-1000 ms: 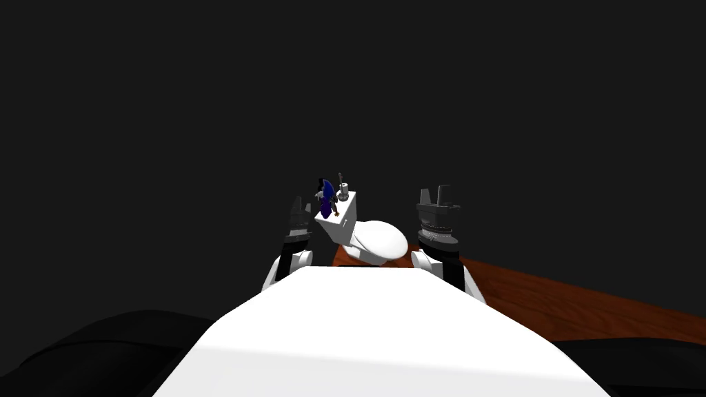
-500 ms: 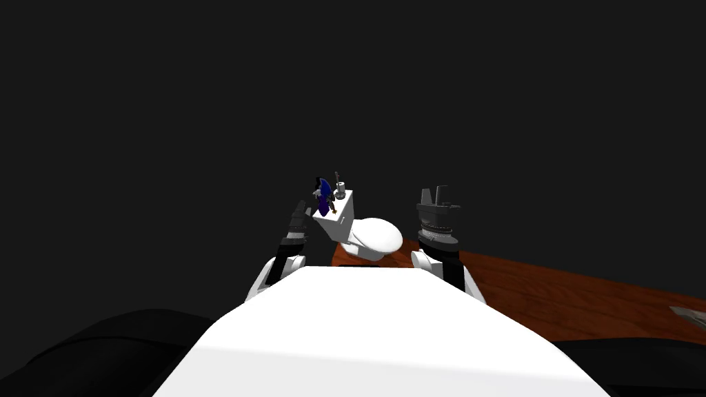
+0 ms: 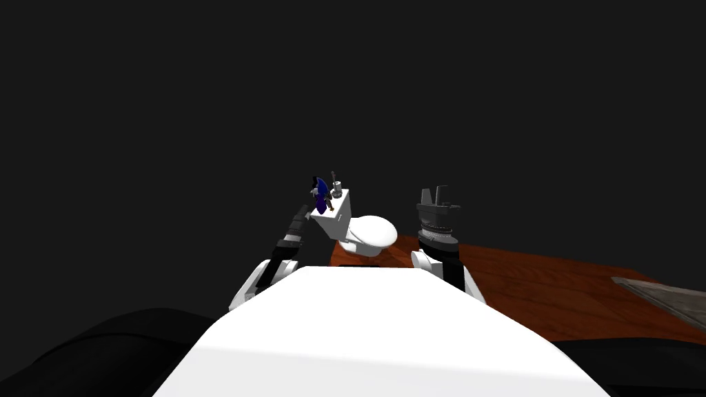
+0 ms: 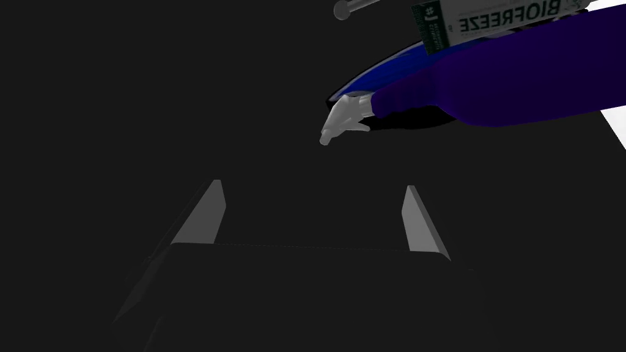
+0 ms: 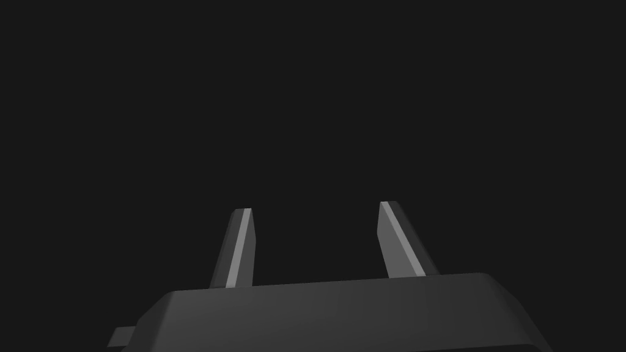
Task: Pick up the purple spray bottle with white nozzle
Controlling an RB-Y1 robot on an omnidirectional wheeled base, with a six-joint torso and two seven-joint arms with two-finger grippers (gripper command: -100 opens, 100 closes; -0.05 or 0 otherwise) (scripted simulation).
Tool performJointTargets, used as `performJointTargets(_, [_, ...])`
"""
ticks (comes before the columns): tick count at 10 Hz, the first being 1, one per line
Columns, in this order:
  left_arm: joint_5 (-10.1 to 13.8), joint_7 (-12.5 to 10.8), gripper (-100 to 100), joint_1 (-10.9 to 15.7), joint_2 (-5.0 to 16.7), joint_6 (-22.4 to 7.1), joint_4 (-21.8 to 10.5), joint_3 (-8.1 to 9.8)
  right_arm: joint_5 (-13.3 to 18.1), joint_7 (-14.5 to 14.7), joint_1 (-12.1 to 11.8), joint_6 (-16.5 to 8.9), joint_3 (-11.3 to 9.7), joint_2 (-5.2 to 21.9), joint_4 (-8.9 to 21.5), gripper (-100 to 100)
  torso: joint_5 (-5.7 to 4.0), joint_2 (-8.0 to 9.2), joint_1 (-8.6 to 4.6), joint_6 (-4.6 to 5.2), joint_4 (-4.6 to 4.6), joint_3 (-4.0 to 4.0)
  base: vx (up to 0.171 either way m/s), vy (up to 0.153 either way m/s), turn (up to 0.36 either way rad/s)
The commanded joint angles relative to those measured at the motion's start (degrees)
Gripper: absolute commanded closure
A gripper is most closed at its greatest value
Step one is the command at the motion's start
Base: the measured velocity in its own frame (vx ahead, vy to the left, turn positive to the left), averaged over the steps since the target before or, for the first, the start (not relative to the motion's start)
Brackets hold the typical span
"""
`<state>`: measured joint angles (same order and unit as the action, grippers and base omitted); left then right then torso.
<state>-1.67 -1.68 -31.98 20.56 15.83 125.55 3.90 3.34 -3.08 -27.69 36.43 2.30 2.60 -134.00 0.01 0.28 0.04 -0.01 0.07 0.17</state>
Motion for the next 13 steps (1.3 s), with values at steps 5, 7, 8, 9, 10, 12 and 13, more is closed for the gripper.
performJointTargets(5, [-0.3,-0.6,-100,-3.0,8.2,-2.7,-1.3,1.45,0.0,0.0,0.0,0.0,0.0,0.0,0.0,0,-0.02,-0.01,-0.08,0.01,-0.01,-0.01,-0.059,-0.017,-0.091])
performJointTargets(7, [-0.5,-0.7,-100,-4.3,11.9,-3.9,-2.0,2.25,0.0,0.0,0.0,0.0,0.0,0.0,0.0,0,-0.01,-0.11,-0.03,0.01,-0.03,-0.07,-0.039,-0.012,-0.094])
performJointTargets(8, [-0.6,-0.8,-100,-4.9,13.6,-4.5,-2.4,2.73,0.0,0.0,0.0,0.0,0.0,0.0,0.0,0,-0.01,-0.12,-0.02,0.01,-0.03,-0.07,-0.035,-0.02,-0.101])
performJointTargets(9, [-0.8,-0.8,-100,-5.6,15.3,-5.1,-2.7,3.26,0.0,0.0,0.0,0.0,0.0,0.0,0.0,0,-0.01,-0.15,-0.04,0.01,-0.03,-0.09,-0.032,-0.027,-0.101])
performJointTargets(10, [-1.1,-0.8,-100,-6.2,17.1,-5.6,-3.2,3.86,0.0,0.0,0.0,0.0,0.0,0.0,0.0,0,-0.02,-0.16,-0.06,0.01,-0.04,-0.1,-0.023,-0.036,-0.098])
performJointTargets(12, [-1.7,-0.7,-100,-7.6,20.6,-6.7,-4.1,5.29,0.0,0.0,0.0,0.0,0.0,0.0,0.0,0,-0.02,-0.24,-0.1,0.0,-0.05,-0.14,0.003,-0.035,-0.081])
performJointTargets(13, [-2.0,-0.6,-100,-8.3,22.4,-7.2,-4.6,6.13,0.0,0.0,0.0,0.0,0.0,0.0,0.0,0,-0.02,-0.32,-0.09,0.01,-0.07,-0.18,0.024,-0.039,-0.094])
